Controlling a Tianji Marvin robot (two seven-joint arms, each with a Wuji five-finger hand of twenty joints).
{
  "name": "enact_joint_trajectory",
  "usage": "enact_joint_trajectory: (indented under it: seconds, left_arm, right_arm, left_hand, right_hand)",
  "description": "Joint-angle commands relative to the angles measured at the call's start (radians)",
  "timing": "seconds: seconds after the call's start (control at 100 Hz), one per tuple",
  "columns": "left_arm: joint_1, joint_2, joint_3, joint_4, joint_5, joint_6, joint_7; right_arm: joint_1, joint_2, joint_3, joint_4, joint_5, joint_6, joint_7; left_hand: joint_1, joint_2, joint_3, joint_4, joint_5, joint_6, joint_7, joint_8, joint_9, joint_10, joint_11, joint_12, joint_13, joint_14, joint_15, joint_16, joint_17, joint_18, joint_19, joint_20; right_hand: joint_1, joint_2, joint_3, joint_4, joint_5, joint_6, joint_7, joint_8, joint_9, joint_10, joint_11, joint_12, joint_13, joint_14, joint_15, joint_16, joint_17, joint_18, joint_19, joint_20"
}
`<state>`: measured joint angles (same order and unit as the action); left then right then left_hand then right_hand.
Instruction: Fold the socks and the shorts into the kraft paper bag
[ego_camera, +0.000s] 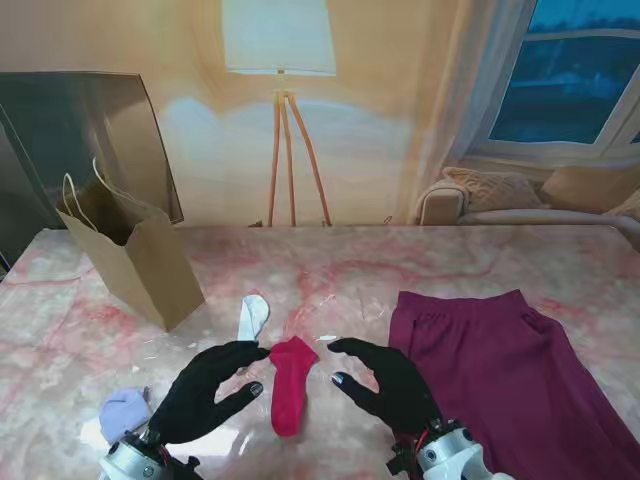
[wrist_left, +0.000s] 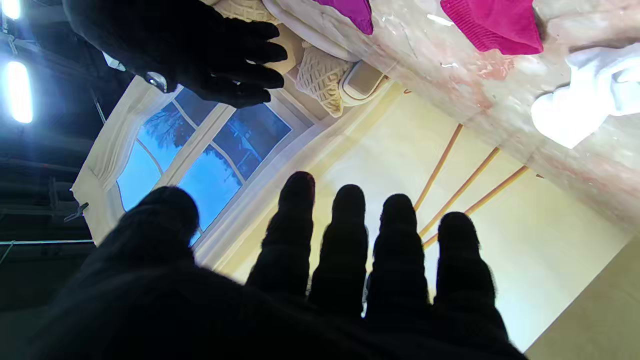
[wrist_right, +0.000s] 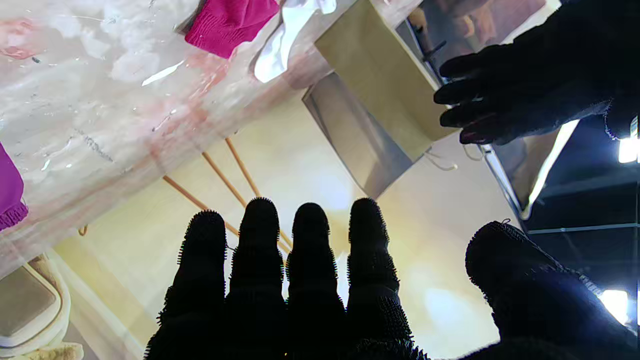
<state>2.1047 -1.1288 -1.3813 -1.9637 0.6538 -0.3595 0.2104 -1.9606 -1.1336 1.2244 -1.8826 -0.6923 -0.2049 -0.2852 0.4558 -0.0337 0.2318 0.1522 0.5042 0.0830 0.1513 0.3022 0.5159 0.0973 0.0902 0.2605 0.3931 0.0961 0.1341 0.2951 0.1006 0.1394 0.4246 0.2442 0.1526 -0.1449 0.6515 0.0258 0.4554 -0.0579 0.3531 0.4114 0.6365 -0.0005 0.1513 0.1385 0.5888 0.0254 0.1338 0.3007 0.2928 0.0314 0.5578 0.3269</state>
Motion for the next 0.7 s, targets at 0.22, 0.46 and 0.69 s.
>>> enact_joint_trajectory:
  seconds: [0.22,0.46,0.69]
  left_arm:
    - [0.002,0.004,0.003,0.001,0.004,-0.002,0.000]
    - [-0.012,0.005,0.000,0.001,-0.001,0.001,-0.013]
    - [-0.072,0.016,0.019,-0.016,-0.008,0.042,-0.082]
  right_arm:
    - [-0.005,0.000,-0.007,0.003,0.000,0.000,-0.005]
    - [-0.011,0.001,-0.010,0.004,-0.006,0.003,-0.007]
    - [-0.020,0.000,-0.013,0.010,-0.013,0.006,-0.019]
  left_hand:
    - [-0.010,0.012,-0.034,-0.023,-0.004,-0.007,-0.005,-0.009,-0.021,-0.014,-0.007,-0.009,-0.025,-0.033,-0.023,-0.006,-0.007,-0.024,-0.005,-0.010]
    - [0.005,0.001,-0.027,-0.022,0.008,0.001,0.000,-0.007,-0.010,-0.011,-0.004,-0.007,-0.013,-0.030,-0.017,-0.004,0.007,-0.030,0.007,-0.004]
    - [0.061,-0.065,0.091,-0.049,0.026,0.010,0.013,-0.008,0.016,-0.010,0.008,0.003,0.016,-0.030,-0.003,0.006,0.029,-0.059,0.054,0.019]
  right_hand:
    - [-0.022,-0.004,-0.012,-0.033,-0.012,-0.001,-0.008,-0.005,-0.017,-0.003,-0.002,-0.004,-0.029,-0.028,-0.011,-0.010,-0.013,-0.017,0.007,-0.021]
    - [-0.019,-0.002,-0.012,-0.033,-0.014,-0.006,-0.005,-0.003,-0.018,-0.005,0.001,-0.002,-0.026,-0.024,-0.009,-0.007,-0.006,-0.010,0.016,-0.016]
    - [-0.015,-0.002,-0.012,-0.034,-0.014,-0.009,-0.003,-0.001,-0.017,-0.006,0.005,0.000,-0.023,-0.023,-0.008,-0.004,-0.004,-0.006,0.021,-0.012]
